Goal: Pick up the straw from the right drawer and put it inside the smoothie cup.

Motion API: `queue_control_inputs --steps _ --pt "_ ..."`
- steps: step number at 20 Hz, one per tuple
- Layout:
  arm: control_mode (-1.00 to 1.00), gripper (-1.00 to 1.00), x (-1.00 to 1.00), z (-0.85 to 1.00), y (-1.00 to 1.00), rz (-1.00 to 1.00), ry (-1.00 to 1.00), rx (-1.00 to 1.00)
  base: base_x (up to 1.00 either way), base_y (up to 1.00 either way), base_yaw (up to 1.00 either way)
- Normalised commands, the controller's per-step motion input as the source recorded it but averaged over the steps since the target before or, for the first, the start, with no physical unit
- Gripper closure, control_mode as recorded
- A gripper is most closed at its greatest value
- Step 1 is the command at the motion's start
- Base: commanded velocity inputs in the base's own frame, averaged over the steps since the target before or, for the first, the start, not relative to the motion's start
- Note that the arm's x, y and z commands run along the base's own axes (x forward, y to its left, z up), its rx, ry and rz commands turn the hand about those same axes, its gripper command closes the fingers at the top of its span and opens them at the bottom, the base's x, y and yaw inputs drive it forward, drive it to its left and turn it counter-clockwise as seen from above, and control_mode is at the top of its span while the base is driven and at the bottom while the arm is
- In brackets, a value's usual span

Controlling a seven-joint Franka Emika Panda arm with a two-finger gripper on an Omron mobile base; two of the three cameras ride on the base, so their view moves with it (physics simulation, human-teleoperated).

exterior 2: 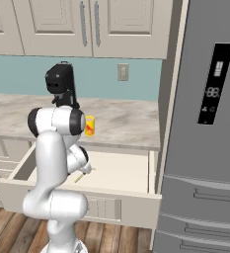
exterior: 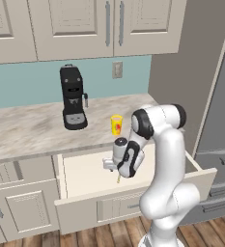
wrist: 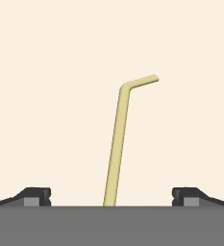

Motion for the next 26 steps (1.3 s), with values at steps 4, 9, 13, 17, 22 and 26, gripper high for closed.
queue_control_inputs --steps 4,9,13,17,22,26 --pt "-1.0 -1.0 0.17 -0.17 0.0 -0.04 0.0 0.0 0.0 0.0 0.0" --pt "-1.0 -1.0 0.14 -0.2 0.0 -0.04 0.0 0.0 0.0 0.0 0.0" --pt "-1.0 -1.0 0.1 -0.23 0.0 -0.04 0.0 0.0 0.0 0.0 0.0" --pt "-1.0 1.0 0.0 -0.31 0.0 -0.06 0.0 0.0 0.0 0.0 0.0" --pt "-1.0 1.0 0.0 -0.4 0.0 -0.06 0.0 0.0 0.0 0.0 0.0" --pt "-1.0 1.0 0.0 -0.44 0.0 -0.05 0.0 0.0 0.0 0.0 0.0"
